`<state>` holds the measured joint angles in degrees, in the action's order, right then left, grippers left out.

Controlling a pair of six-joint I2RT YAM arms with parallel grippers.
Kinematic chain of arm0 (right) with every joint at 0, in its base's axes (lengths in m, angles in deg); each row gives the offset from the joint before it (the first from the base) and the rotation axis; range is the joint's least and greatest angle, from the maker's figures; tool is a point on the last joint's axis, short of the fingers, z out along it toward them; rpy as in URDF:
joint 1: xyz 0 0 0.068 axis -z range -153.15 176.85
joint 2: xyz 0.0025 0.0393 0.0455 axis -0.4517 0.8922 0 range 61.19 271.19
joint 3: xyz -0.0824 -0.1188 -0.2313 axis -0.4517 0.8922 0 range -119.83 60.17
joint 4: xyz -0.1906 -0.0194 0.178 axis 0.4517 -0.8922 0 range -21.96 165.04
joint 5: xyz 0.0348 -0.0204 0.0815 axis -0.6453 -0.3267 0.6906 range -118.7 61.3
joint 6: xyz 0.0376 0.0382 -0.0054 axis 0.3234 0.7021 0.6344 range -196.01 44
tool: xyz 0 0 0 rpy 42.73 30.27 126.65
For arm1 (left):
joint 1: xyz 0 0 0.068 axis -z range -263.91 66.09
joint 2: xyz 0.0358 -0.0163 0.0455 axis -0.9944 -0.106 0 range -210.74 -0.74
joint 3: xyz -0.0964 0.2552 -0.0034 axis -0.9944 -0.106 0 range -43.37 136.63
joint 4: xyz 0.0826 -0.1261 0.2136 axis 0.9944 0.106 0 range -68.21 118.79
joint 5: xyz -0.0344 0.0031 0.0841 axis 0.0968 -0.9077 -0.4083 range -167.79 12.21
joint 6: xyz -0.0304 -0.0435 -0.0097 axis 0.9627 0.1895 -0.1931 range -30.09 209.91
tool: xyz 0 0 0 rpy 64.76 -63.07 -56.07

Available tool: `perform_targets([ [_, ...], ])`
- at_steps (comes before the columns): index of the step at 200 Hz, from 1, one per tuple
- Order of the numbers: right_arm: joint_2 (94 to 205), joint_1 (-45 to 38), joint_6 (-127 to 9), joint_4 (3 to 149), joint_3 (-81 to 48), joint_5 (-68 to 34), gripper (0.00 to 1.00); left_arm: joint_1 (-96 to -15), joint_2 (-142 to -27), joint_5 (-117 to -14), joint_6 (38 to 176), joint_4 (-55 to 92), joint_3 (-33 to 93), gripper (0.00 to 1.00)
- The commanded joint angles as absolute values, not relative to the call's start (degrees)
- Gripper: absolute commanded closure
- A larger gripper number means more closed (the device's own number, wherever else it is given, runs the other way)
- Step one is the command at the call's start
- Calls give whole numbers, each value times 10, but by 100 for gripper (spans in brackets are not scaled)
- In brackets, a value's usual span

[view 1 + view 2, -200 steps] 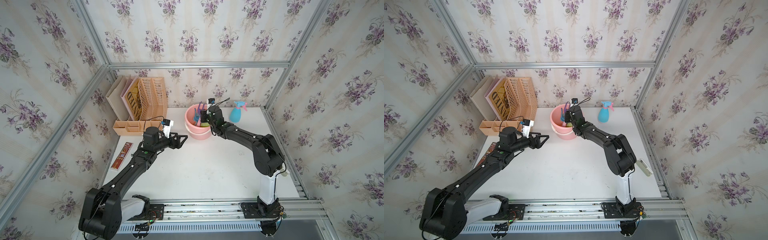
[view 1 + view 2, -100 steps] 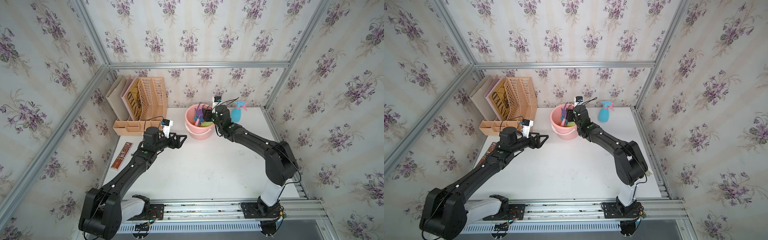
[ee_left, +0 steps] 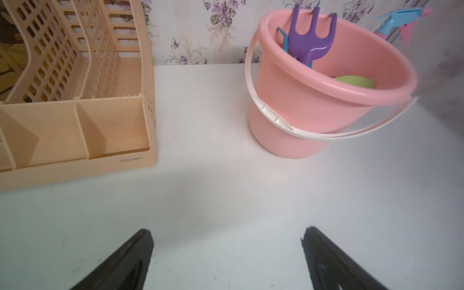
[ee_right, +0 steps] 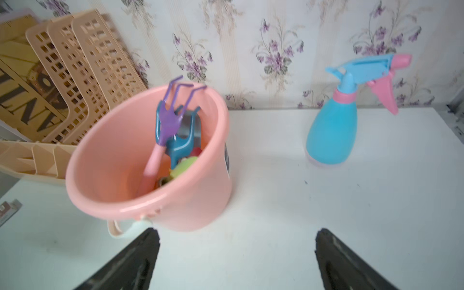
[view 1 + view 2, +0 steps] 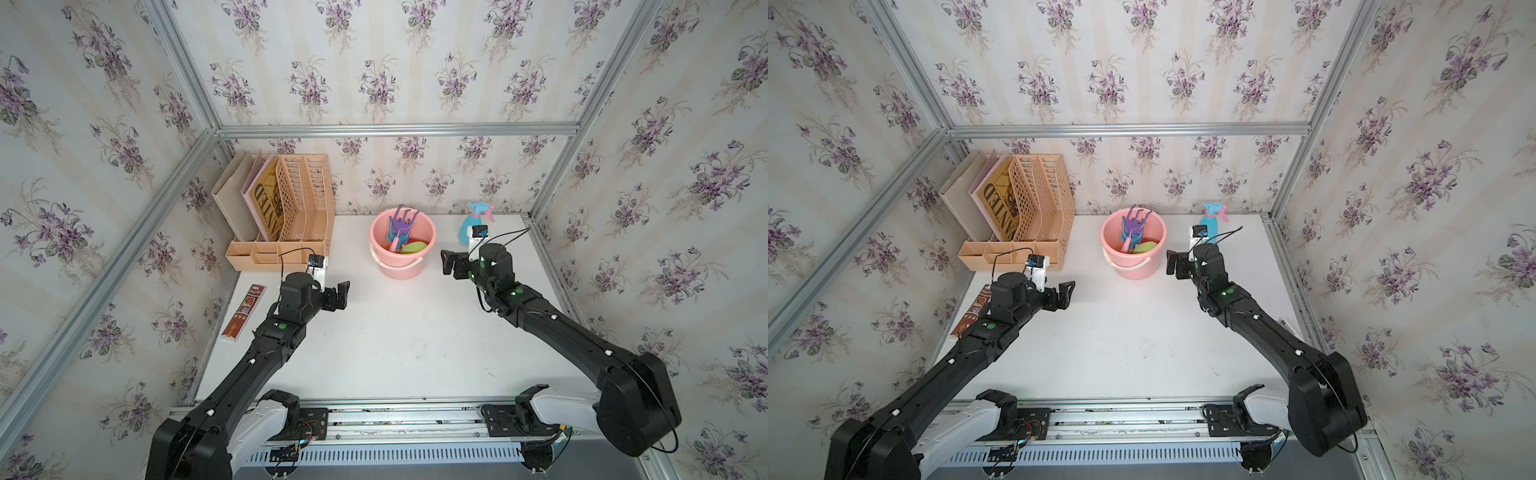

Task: Organize the gardening tools
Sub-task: Reset both arms

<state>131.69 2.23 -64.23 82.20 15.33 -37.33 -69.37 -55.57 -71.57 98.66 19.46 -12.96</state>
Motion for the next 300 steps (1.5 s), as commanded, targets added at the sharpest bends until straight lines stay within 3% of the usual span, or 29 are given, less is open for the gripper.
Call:
perform_targets([
  [1,1280,52,-638,850,202,-431,0,-694,-528,-803,923,111,-169,3],
  [19,1258,76,-657,901,257,-469,0,-693,-535,-842,895,105,-170,4],
  [46,1247,86,-759,1090,382,-542,0,-696,-584,-892,867,51,-178,5],
  [116,1384,115,-844,1401,496,-572,0,-702,-767,-909,799,-120,-186,5],
  [147,1427,121,-847,1470,491,-563,0,-715,-798,-923,777,-267,-233,2],
  [164,1449,133,-833,1514,495,-505,0,-746,-813,-888,801,-279,-233,3],
  [178,1475,137,-824,1563,504,-539,0,-764,-840,-867,815,-338,-260,3],
  [209,1483,189,-783,1608,539,-427,0,-779,-916,-834,812,-481,-287,1],
  [221,1520,193,-792,1678,550,-417,0,-780,-903,-837,819,-445,-282,1],
  [238,1488,193,-786,1602,538,-406,0,-783,-892,-843,826,-375,-253,0],
  [253,1511,188,-795,1674,557,-421,0,-793,-893,-846,840,-339,-232,1],
  [300,1514,182,-782,1703,570,-469,0,-799,-893,-859,853,-324,-224,1],
])
